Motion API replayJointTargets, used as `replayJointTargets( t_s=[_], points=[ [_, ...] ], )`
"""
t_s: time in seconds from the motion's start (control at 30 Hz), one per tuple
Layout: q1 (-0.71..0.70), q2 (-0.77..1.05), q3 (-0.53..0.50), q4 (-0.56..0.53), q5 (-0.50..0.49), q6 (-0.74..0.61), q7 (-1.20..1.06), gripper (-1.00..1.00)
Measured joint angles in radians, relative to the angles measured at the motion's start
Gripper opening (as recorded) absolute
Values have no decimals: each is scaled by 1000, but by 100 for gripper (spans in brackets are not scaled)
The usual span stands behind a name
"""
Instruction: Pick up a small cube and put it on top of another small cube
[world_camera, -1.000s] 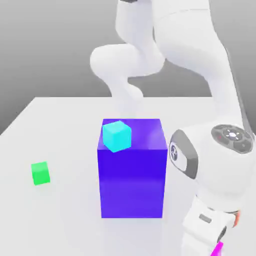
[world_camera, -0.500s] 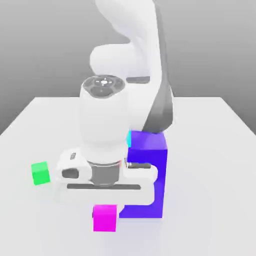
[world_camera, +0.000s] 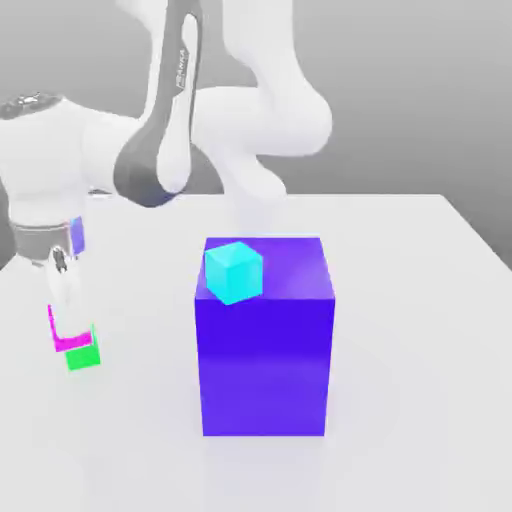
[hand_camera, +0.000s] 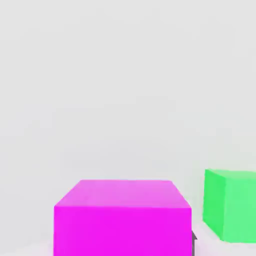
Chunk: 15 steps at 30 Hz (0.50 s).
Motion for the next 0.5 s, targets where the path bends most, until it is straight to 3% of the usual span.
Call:
replayJointTargets(
  t_s=[0.13,0.2,0.3,0.37,0.4,0.5],
  points=[
    [-117,-68,-35,-69,-44,3,184,-100],
    [-120,-34,-51,-80,-16,48,192,-100],
    [-89,69,-59,-80,99,144,120,-100],
    [-89,146,-25,-78,225,210,33,-100],
    [-102,181,4,-76,288,238,-12,100],
    [-102,181,4,-76,288,238,-12,100]
  ],
)
